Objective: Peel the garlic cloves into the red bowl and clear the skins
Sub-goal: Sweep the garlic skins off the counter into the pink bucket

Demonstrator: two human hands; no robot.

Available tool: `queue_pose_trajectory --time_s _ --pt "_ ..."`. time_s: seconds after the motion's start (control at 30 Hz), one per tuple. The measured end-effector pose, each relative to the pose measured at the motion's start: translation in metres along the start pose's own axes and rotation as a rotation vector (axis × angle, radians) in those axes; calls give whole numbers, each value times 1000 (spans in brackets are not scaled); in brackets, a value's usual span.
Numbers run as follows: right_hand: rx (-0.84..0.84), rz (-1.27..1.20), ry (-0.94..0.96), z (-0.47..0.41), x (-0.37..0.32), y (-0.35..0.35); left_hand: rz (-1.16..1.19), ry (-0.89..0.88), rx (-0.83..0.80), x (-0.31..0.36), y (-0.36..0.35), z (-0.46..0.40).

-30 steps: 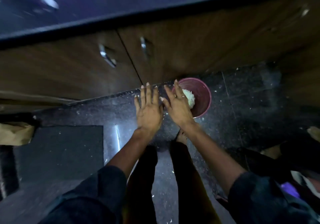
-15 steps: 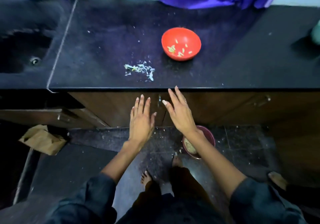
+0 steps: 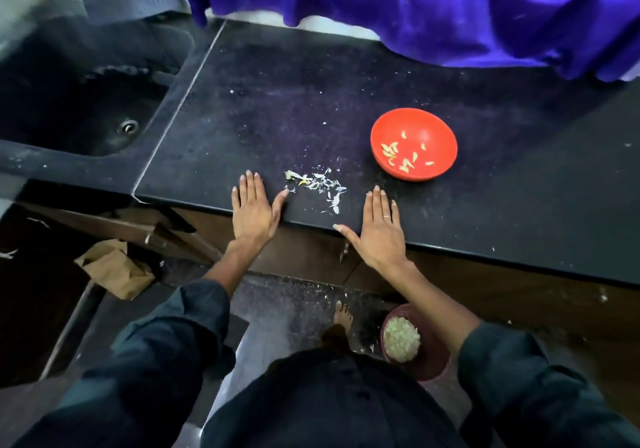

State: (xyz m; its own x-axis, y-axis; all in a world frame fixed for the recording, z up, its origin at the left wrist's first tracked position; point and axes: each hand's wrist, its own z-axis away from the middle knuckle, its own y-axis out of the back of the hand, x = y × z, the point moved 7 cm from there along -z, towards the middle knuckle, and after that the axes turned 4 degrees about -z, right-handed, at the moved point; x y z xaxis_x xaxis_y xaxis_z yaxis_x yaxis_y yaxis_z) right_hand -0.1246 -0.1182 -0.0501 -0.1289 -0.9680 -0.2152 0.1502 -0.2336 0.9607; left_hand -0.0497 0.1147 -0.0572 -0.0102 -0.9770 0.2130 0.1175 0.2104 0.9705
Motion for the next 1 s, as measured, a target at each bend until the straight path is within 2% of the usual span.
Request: queue_pose_trajectory --time_s 0.13,0.33,0.47,0.53,0.63,0.73,0.83,1.0 --pt "-53 38 42 -21 -10 -6 -43 10 -12 15 -4 -21" --pt "-122 67 159 -61 -44 -12 14 -205 -87 61 -16 -25" --pt "-115 70 286 -75 -56 -9 193 -200 -108 63 -12 -25" --pt "-133 -31 355 -79 -54 -4 322 -235 -108 57 -2 -25" --pt "-112 -173 310 -97 -37 12 382 -156 -31 30 15 -36" --pt "-97 -135 244 -125 -30 17 290 -82 -64 15 16 -56" --pt "-122 -103 332 -131 -51 13 207 -216 -100 32 10 -62" --pt "-93 -131 494 -91 -78 -4 281 -377 -130 50 -2 -39"
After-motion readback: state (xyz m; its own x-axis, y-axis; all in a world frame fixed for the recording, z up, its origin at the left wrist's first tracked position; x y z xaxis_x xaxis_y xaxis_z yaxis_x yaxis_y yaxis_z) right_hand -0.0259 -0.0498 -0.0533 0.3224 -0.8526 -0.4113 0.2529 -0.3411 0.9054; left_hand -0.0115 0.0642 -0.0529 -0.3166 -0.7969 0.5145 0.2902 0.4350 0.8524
